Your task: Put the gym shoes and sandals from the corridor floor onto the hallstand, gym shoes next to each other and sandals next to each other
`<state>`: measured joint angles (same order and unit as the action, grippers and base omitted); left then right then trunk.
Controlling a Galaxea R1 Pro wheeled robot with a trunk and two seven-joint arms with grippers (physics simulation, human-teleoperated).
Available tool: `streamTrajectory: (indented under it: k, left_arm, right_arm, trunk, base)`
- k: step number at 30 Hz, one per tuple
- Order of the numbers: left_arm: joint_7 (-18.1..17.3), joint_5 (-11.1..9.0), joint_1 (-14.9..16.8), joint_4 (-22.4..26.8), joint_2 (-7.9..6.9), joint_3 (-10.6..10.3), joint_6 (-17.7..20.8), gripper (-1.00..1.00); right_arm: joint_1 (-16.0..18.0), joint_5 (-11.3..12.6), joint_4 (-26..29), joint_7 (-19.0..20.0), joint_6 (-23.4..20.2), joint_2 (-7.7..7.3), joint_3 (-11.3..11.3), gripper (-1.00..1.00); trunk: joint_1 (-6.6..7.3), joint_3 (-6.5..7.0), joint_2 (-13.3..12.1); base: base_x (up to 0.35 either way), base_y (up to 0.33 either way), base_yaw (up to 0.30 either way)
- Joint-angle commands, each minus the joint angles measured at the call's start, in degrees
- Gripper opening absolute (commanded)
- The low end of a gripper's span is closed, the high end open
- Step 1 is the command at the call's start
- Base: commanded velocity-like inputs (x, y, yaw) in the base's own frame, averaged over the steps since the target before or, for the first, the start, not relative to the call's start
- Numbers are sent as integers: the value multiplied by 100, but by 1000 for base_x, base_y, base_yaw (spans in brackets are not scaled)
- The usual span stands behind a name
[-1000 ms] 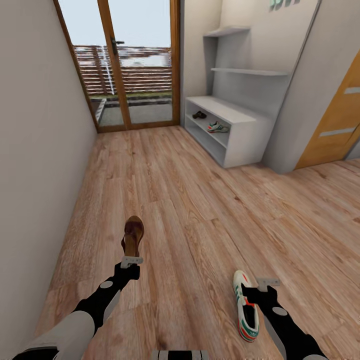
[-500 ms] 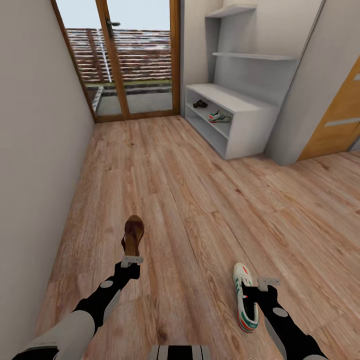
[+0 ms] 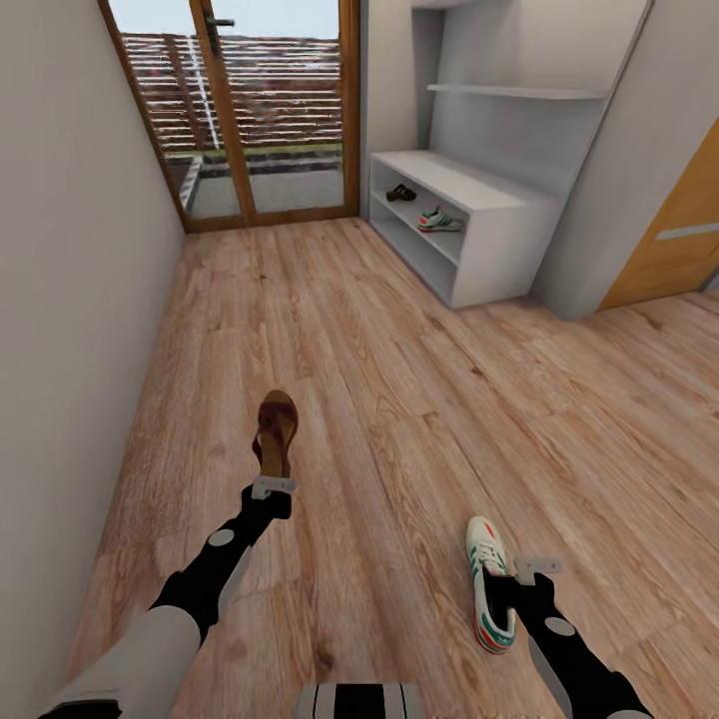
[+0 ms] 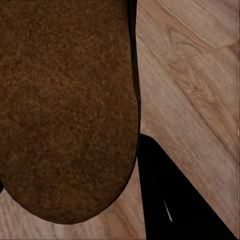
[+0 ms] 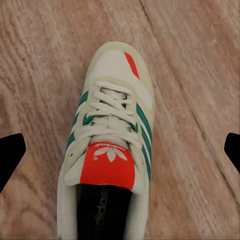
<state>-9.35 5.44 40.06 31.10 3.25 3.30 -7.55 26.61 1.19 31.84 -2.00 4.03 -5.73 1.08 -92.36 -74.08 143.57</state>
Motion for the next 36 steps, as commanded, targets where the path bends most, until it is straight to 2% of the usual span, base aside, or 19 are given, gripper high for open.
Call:
streamTrajectory:
  k: [1, 32, 36]
  left_arm:
    - [-51, 77, 3, 10, 10, 39, -15, -100]
    - [-94, 75, -14, 28, 9, 21, -12, -100]
    - [-94, 80, -11, 28, 9, 21, -17, -100]
  right_arm:
    - [2, 13, -5, -11, 17, 0, -3, 100]
    - [2, 13, -9, -11, 19, 19, -3, 100]
    - [2, 13, -4, -11, 19, 19, -3, 100]
  trunk:
    - [-1, -31, 3]
    - [-81, -990, 45]
    - [-81, -1017, 45]
  base:
    - [0, 0, 0]
    - [0, 0, 0]
    - [0, 0, 37]
